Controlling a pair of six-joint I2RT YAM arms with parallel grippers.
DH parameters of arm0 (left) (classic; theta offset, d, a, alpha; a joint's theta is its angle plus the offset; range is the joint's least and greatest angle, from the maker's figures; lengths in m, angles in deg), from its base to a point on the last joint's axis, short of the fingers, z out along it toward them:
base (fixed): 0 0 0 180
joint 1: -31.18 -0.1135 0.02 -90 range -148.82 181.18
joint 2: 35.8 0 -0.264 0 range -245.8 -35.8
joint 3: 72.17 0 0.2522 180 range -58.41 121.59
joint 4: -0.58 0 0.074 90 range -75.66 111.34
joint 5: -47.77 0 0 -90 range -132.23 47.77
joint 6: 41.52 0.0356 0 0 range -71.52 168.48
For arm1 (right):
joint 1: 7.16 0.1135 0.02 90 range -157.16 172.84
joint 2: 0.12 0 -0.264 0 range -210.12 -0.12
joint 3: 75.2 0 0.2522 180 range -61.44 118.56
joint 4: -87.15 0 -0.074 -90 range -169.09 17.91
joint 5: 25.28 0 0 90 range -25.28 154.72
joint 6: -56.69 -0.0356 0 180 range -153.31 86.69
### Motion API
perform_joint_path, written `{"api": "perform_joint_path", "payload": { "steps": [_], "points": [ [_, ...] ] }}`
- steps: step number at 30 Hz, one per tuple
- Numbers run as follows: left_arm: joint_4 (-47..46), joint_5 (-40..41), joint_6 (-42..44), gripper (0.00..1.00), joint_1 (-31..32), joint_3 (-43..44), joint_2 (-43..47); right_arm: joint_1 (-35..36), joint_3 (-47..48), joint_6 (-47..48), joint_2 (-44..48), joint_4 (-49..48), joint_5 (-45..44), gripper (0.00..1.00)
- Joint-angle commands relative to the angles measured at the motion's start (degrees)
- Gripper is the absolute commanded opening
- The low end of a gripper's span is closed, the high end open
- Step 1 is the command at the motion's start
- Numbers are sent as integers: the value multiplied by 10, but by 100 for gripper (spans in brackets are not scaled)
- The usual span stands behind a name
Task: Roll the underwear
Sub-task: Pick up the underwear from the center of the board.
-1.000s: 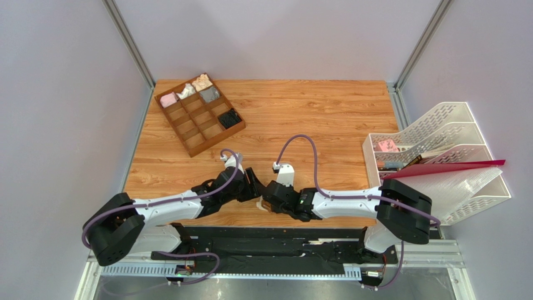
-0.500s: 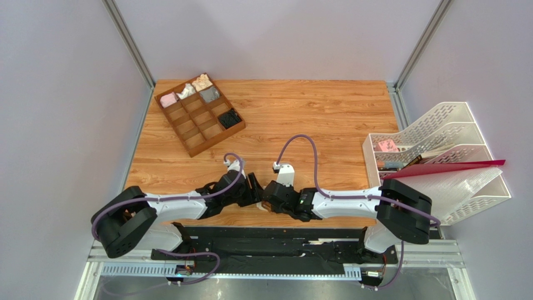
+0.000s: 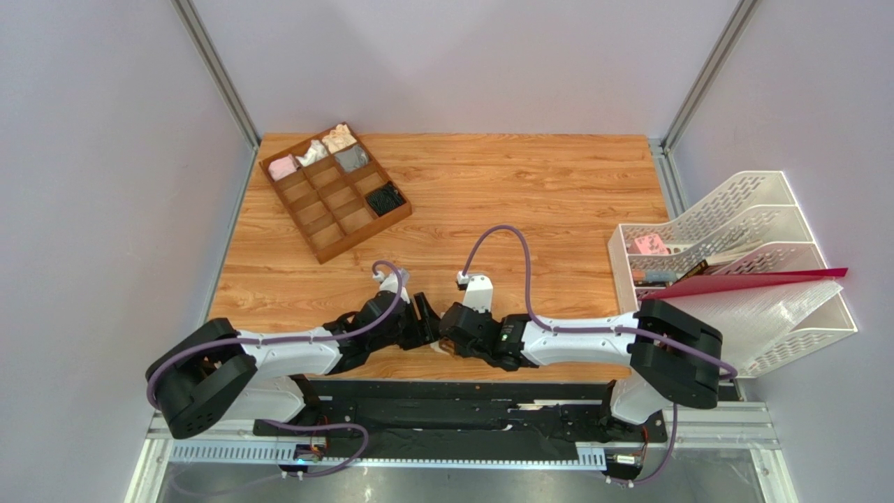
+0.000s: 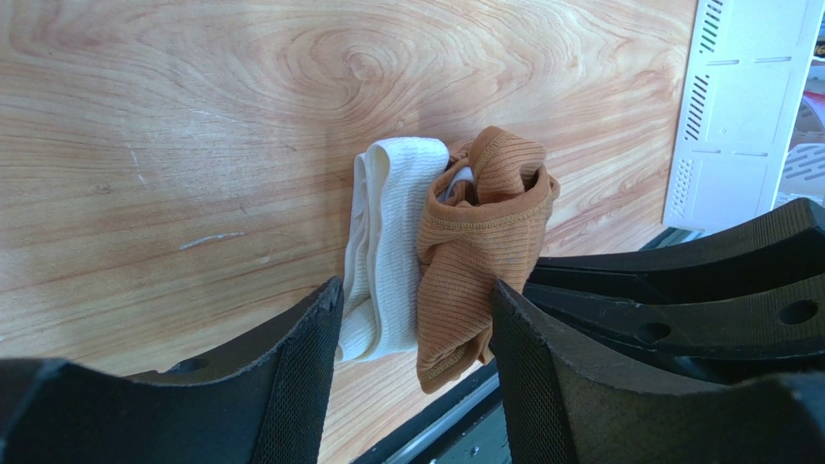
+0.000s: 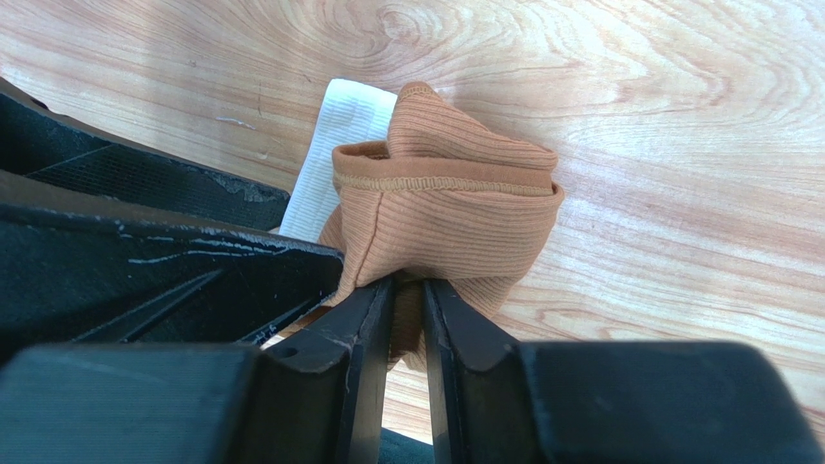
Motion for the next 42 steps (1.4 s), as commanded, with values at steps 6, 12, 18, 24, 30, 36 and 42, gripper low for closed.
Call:
{"api": "perform_joint_path", "payload": {
  "steps": [6,12,18,24,30,36,42],
  "points": [
    [-45,-12,-11,64,21,-1,-2,4,6,-6,-9,18,-4,25],
    [-25,-2,-11,65,28,-5,47,3,5,-7,-7,19,-4,25],
    [-3,23,-9,81,28,-6,58,5,7,-6,-7,19,-3,25],
    [9,20,-11,80,28,7,15,5,6,-6,-4,19,-4,25],
    [-6,21,-5,66,29,12,-7,6,-2,-8,4,19,-8,25],
    [-33,7,3,50,48,33,-43,6,-1,-10,0,18,-5,25],
    [-42,10,2,24,55,35,-63,6,-7,-11,8,17,-8,25]
  ]
}}
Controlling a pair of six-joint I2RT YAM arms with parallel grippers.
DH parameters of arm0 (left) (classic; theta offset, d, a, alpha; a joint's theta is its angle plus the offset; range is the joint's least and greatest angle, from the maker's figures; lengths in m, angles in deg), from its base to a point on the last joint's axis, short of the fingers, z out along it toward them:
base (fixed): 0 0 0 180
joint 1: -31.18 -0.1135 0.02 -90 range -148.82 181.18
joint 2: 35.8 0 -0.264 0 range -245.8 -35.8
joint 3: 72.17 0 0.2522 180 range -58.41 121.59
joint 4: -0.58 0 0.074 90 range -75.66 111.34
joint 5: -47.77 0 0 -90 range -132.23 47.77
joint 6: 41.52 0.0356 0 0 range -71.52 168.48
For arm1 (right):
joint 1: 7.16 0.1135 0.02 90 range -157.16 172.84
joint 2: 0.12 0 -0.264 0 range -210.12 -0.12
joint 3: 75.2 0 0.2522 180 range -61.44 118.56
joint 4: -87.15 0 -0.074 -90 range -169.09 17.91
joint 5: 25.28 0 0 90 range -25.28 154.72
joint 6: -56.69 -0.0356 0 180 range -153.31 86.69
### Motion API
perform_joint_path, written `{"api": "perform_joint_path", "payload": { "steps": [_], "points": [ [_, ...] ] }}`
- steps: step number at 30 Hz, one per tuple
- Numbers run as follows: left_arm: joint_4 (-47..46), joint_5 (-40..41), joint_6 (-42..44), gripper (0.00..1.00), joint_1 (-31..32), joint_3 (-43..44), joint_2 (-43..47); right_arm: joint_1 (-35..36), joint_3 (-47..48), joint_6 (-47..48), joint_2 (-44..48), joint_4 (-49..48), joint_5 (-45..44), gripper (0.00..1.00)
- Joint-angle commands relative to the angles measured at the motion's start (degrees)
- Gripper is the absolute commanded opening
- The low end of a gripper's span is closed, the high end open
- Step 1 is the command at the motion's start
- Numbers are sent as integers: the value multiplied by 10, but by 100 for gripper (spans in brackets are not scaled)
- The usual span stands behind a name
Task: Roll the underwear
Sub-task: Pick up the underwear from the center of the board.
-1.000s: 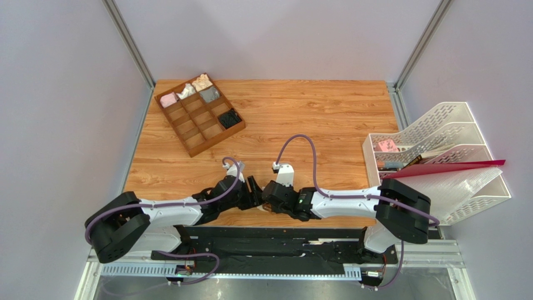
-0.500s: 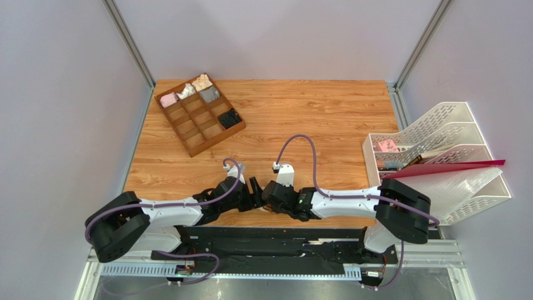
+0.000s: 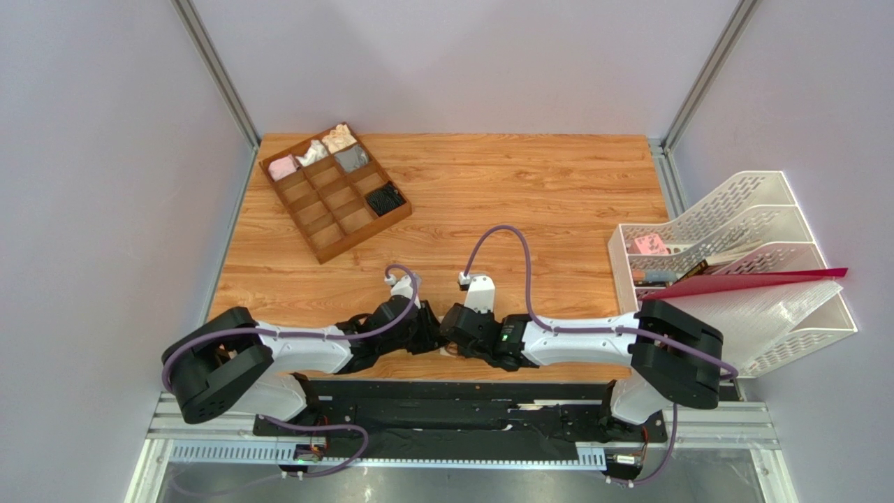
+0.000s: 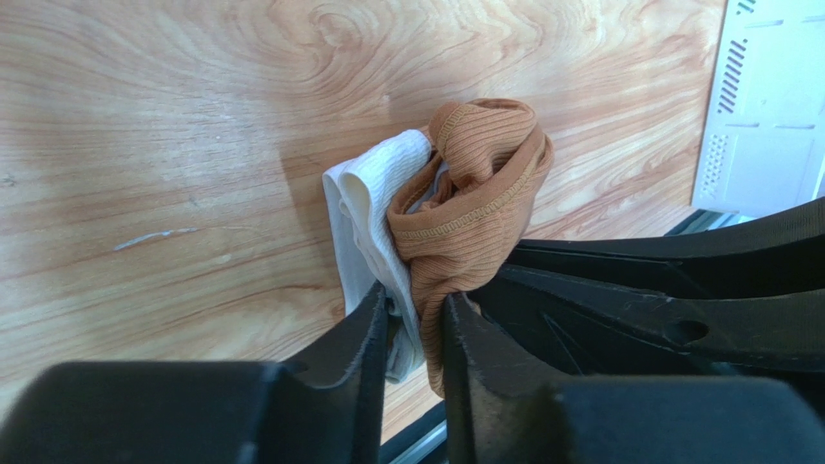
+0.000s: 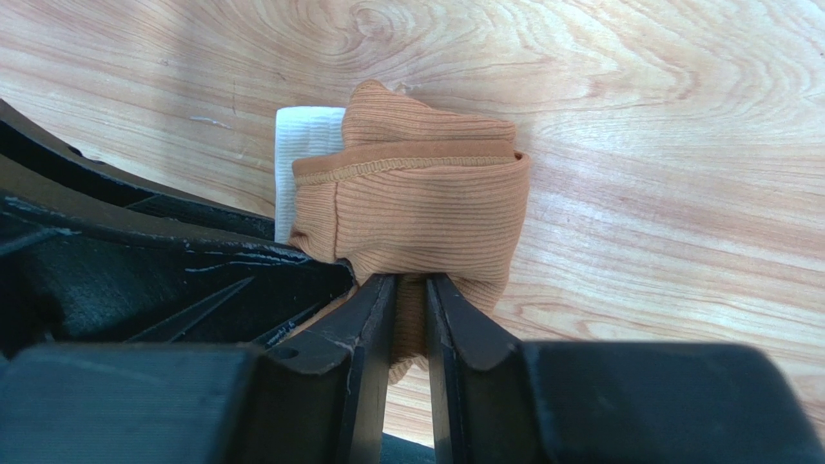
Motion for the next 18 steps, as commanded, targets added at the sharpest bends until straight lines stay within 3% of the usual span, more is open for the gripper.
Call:
{"api": "perform_joint_path", "payload": {
  "steps": [1,5,12,18],
  "points": [
    [-28,-11,5,22,12,18,-11,5,-8,-9,6,1,3,25],
    [-28,-14,23,0,12,31,-18,5,-5,4,6,4,9,31],
    [65,34,65,0,-2,46,65,5,36,50,96,107,-38,58],
    [137,40,108,0,-49,41,163,0,47,73,229,183,-103,63]
  ]
}}
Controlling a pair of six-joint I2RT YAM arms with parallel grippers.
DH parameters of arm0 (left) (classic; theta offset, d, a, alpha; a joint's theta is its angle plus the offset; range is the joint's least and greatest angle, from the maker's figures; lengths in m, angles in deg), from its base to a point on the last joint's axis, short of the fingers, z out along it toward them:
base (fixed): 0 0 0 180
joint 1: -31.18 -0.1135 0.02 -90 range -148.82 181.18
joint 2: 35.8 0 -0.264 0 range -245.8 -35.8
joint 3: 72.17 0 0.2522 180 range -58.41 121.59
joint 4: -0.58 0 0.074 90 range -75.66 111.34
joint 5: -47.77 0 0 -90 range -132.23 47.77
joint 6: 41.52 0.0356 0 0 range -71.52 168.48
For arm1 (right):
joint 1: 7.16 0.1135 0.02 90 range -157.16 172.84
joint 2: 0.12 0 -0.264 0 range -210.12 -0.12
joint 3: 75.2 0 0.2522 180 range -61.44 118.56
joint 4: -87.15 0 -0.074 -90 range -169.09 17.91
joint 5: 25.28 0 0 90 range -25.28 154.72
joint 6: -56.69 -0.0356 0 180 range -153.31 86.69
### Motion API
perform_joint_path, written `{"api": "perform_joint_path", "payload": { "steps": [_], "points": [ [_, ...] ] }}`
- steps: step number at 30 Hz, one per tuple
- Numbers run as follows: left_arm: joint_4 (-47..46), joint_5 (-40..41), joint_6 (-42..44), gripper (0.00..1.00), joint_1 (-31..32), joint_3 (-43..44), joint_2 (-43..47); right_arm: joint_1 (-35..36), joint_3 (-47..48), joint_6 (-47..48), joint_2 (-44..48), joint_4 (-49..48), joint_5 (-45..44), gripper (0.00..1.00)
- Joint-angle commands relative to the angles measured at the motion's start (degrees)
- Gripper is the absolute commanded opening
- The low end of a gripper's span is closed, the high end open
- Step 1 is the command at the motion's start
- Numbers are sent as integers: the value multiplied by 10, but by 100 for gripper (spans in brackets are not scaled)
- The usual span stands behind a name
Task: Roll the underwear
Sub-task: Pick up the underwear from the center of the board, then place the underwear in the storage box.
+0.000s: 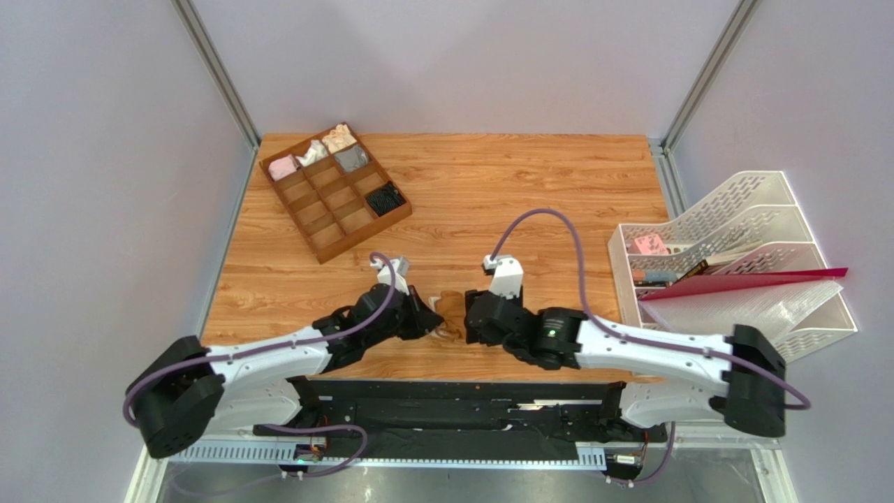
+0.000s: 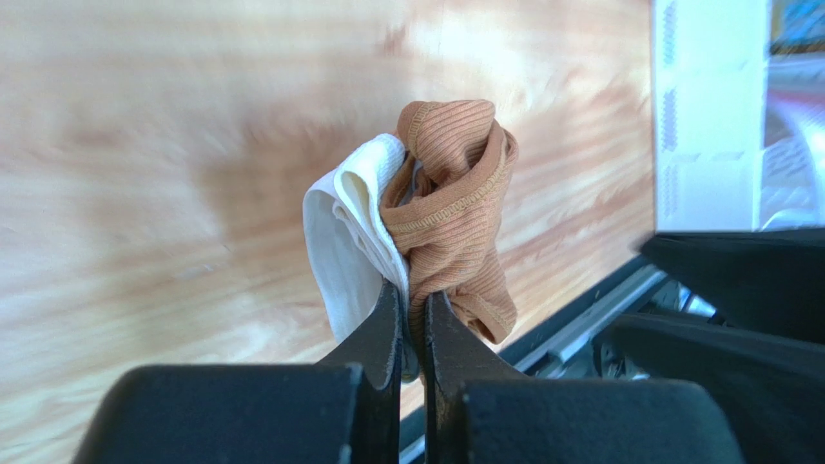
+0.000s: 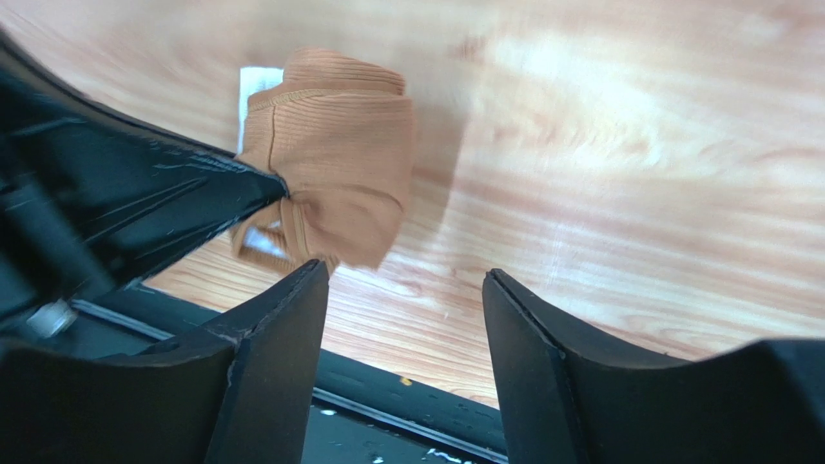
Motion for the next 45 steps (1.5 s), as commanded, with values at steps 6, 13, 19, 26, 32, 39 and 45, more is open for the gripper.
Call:
{"api": "perform_joint_path", "payload": {
  "steps": [6,13,19,26,32,39,45],
  "points": [
    [116,-3,87,0,-106,41,132,-34,-21,41,189,54,-81,63],
    [197,-52,177,0,-284,202,87,-60,-76,47,205,-5,-42,63],
    [197,-79,200,0,-378,354,-14,-61,-102,47,209,-47,-14,62],
    [176,-107,200,0,-430,418,-132,-64,-102,59,199,-53,-1,62],
    [96,-127,185,0,-471,389,-199,-69,-108,62,199,-54,11,62],
    [59,-100,177,0,-479,379,-267,-71,-125,48,209,-47,14,62],
    [95,-49,163,0,-480,372,-280,-72,-141,32,231,-32,8,62]
  ]
}}
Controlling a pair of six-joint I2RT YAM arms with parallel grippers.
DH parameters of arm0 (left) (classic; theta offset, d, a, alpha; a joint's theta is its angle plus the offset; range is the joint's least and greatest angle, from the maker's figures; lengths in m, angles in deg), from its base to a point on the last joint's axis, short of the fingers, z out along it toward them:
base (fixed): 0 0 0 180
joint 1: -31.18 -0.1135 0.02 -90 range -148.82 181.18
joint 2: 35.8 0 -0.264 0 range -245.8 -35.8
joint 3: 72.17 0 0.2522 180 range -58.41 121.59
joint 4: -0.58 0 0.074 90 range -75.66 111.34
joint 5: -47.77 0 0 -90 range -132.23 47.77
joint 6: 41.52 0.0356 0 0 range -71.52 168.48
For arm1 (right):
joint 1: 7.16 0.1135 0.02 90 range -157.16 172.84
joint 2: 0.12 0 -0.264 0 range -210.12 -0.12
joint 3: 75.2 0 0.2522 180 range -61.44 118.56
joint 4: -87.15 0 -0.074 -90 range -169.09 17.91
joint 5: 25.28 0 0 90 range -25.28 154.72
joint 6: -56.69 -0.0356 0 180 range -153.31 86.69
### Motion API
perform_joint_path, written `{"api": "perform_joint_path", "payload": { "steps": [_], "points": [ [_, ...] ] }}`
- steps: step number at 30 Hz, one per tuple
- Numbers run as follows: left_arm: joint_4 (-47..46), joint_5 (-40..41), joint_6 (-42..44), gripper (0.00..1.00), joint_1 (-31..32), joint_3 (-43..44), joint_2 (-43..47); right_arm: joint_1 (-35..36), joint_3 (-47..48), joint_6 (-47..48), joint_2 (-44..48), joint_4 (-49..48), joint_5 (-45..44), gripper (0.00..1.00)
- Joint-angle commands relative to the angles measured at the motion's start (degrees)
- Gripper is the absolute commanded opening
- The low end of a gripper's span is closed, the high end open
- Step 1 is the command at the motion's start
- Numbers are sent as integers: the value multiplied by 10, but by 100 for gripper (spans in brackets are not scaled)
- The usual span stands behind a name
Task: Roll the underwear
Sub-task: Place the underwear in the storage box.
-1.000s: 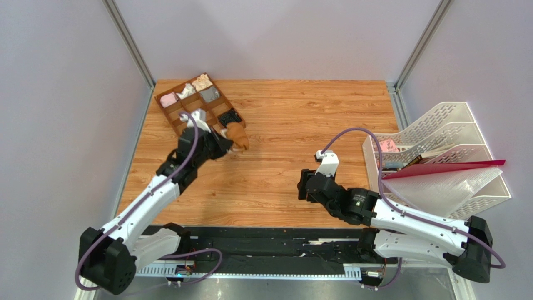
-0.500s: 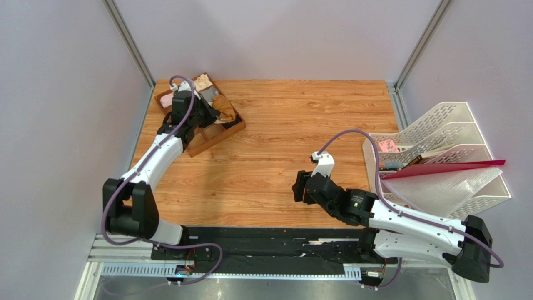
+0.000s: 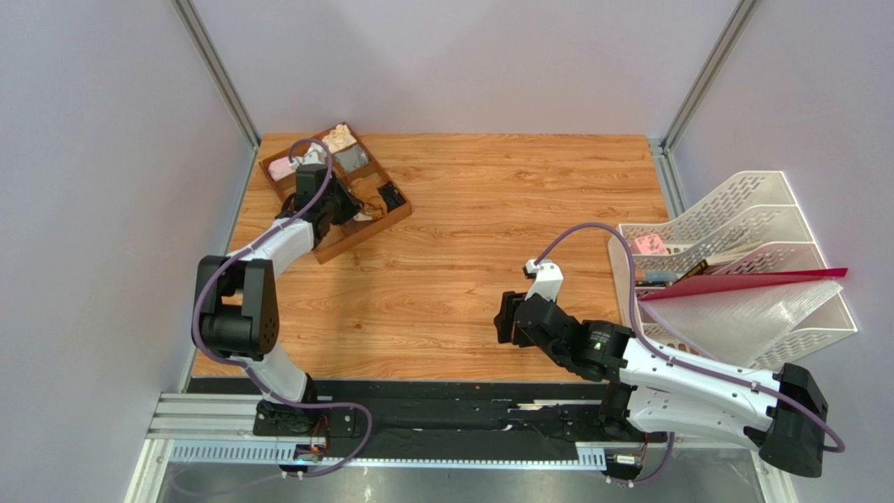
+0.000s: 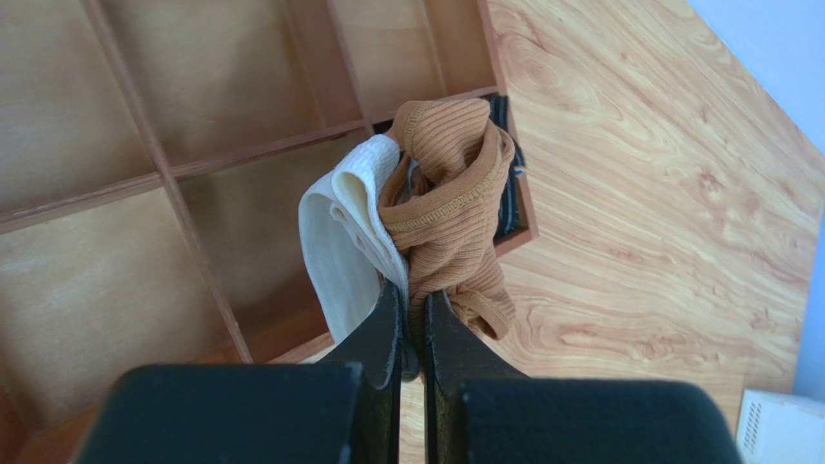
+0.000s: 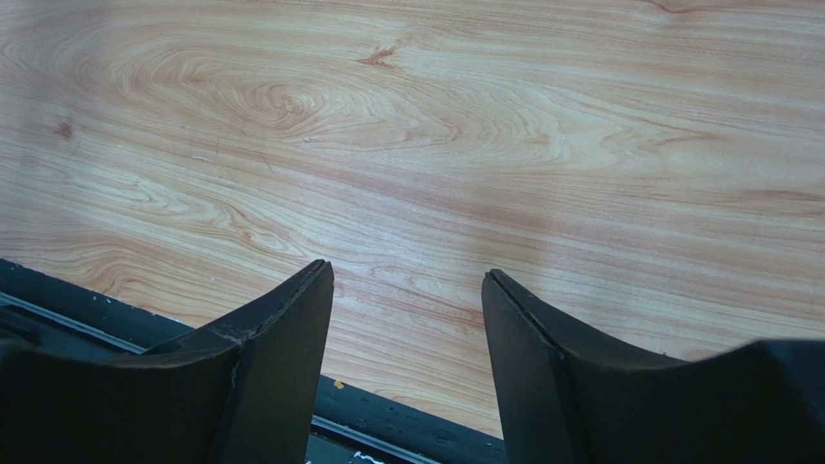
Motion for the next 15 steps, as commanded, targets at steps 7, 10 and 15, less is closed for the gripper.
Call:
{"api": "perform_joint_path", "payload": {
  "steps": [7,10,15],
  "points": [
    [34,70,-15,0,-2,-15,10,-2,-17,-23,52,7,-17,62],
    [44,76,-15,0,-2,-8,-6,-2,-18,-22,62,7,-17,62],
    [91,56,-13,0,-12,44,-52,-2,-18,-24,77,11,-15,62]
  ]
}}
